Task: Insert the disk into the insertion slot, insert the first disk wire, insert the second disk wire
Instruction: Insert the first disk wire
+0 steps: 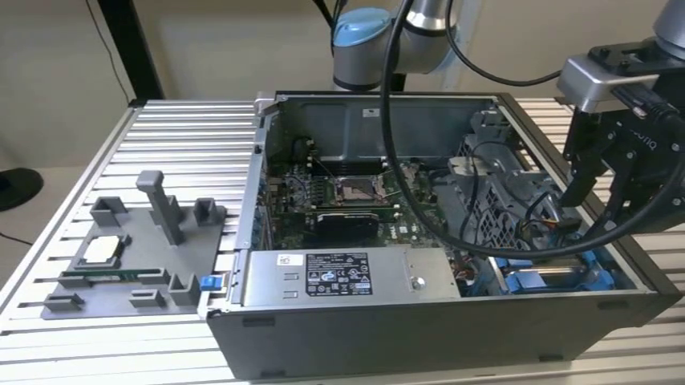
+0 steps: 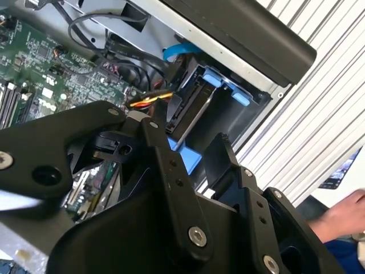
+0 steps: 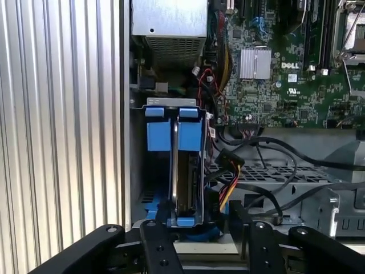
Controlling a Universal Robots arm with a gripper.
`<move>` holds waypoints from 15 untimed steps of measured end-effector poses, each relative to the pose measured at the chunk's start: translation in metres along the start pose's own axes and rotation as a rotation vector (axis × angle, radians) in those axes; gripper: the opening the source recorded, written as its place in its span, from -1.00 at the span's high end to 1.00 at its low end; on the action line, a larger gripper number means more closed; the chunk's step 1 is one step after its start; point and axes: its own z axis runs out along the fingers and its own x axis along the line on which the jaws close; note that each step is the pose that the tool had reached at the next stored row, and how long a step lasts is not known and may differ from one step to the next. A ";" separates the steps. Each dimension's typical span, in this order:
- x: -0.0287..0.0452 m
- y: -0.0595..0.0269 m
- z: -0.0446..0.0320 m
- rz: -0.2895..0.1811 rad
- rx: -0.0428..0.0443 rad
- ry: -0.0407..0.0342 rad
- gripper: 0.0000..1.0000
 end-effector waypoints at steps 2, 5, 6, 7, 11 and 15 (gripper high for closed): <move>-0.0001 0.0000 0.0005 0.000 0.0016 0.0000 -1.00; -0.0001 0.0001 0.0005 0.000 0.0019 0.0001 -1.00; -0.0001 0.0001 0.0005 0.000 0.0020 0.0002 -1.00; -0.0002 0.0001 0.0008 0.000 0.0022 0.0000 -1.00; -0.0004 0.0002 0.0017 0.000 0.0051 0.0000 -1.00; -0.0005 0.0004 0.0027 0.000 0.0126 -0.0001 -1.00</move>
